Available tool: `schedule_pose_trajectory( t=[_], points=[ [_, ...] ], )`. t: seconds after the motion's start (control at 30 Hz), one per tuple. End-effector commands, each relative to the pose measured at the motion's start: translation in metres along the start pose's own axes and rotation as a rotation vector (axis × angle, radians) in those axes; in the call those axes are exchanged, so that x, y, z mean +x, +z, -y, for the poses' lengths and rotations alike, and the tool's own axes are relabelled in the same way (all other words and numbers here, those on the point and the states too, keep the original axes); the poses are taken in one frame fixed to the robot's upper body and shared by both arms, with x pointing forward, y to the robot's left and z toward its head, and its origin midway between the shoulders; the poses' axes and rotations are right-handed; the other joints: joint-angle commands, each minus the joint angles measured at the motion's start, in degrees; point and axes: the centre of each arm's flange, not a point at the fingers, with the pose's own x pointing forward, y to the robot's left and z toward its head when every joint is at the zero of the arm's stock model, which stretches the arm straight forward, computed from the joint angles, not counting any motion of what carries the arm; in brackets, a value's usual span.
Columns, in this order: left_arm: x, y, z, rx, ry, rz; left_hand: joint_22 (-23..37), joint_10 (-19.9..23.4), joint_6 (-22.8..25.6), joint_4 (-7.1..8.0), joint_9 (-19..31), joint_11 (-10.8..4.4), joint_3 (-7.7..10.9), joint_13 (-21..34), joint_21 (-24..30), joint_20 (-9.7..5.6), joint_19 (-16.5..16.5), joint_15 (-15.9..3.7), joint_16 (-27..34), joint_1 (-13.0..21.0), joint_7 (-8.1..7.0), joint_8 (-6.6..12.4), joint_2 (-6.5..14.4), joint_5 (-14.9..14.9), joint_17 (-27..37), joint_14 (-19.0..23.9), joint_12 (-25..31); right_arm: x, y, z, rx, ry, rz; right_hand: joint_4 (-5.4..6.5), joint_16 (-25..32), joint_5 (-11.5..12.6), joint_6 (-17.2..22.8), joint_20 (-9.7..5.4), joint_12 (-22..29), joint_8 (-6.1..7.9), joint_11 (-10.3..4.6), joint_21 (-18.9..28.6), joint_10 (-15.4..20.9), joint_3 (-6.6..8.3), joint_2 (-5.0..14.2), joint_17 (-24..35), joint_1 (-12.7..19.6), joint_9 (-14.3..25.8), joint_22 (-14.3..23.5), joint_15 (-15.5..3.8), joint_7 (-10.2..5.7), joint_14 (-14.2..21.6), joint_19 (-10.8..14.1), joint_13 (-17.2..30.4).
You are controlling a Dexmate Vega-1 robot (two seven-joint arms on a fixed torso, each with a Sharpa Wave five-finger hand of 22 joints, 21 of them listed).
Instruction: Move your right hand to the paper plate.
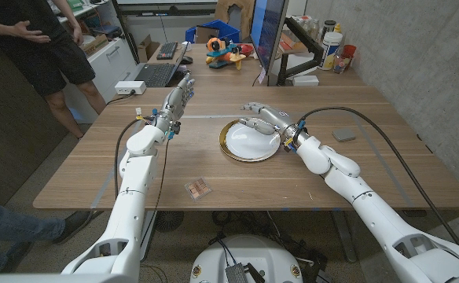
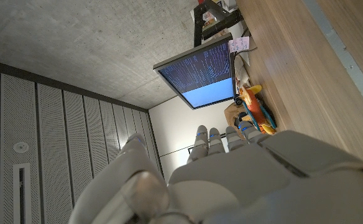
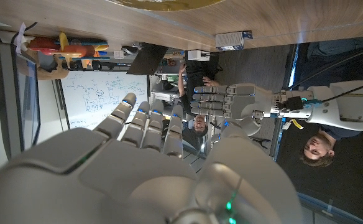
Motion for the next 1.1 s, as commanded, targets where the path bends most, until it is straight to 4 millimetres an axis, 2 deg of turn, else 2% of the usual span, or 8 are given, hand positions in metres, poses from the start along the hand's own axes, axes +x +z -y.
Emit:
schedule_pose_trajectory(
  t=[0.03,1.1],
  points=[
    [0.001,0.002,0.000,0.002,-0.001,-0.002,0.1,0.0,0.4,-0.33,0.3,0.44,0.01,0.2,-0.1,0.31,-1.0,0.40,-0.1,-0.1,0.32,0.30,0.3,-0.1,0.3,-0.2,0.3,0.001,0.000,-0.002,-0.036,0.015,-0.003,-0.25,-0.2,0.2,0.3,-0.28,-0.2,-0.29,0.11,-0.1,0.4,0.28,0.53,0.2,0.2,0.1,0.3,-0.47,-0.23,-0.1,0.5,0.3],
    [0.001,-0.001,0.001,-0.002,0.009,-0.006,0.2,0.0,0.4,-0.55,0.3,0.48,-0.08,0.2,-0.8,0.29,-0.8,0.36,-0.1,-0.3,0.34,0.25,0.4,-0.2,0.3,-0.3,0.3,0.007,-0.004,-0.013,-0.115,0.055,0.000,-0.43,-0.3,0.5,0.5,-0.37,-0.4,-0.36,-0.15,-1.0,0.5,0.27,0.65,0.1,0.2,0.1,0.3,-0.68,-0.49,0.0,0.8,0.3]
  ],
)
